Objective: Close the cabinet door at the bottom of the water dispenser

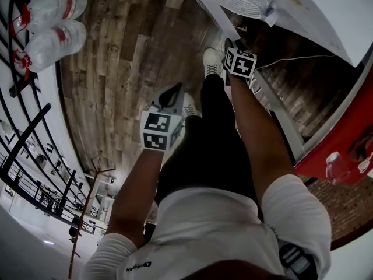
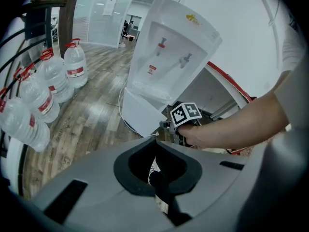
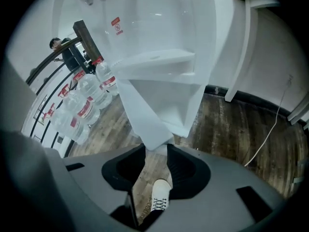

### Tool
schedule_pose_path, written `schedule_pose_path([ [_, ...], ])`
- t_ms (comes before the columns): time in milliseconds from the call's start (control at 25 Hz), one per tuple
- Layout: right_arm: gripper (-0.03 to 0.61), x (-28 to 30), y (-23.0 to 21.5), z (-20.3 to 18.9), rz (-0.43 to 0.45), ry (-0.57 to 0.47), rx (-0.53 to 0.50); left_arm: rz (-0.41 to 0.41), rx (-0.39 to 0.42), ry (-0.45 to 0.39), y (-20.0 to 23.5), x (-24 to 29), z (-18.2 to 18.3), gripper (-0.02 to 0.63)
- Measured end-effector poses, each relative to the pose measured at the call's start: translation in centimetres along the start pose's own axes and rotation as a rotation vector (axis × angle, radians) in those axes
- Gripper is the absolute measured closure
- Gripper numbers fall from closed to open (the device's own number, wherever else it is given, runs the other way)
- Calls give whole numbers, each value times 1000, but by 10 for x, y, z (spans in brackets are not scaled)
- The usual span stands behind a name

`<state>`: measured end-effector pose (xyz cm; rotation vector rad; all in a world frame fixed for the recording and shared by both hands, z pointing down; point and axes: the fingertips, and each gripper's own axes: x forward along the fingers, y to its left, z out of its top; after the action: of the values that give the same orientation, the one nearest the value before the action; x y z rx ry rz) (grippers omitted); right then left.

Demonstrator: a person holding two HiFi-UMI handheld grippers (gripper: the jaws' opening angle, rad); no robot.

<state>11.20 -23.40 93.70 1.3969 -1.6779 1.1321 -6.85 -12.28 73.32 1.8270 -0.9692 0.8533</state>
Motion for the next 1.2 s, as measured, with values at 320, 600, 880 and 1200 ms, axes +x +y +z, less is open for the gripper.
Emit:
schedule_pose_path([
  [320, 439, 3, -35, 28, -33, -29, -71, 0, 12, 12, -3, 5, 4, 617],
  [600, 439, 8, -59, 51, -36, -47, -147, 10, 26, 12, -2, 8, 4, 617],
  [880, 440, 12, -71, 68, -47, -56, -191, 9, 31, 22, -6, 12, 4, 617],
  [1200, 440, 14, -82, 83, -70, -70, -214, 6, 31, 15, -8, 14, 10, 617],
])
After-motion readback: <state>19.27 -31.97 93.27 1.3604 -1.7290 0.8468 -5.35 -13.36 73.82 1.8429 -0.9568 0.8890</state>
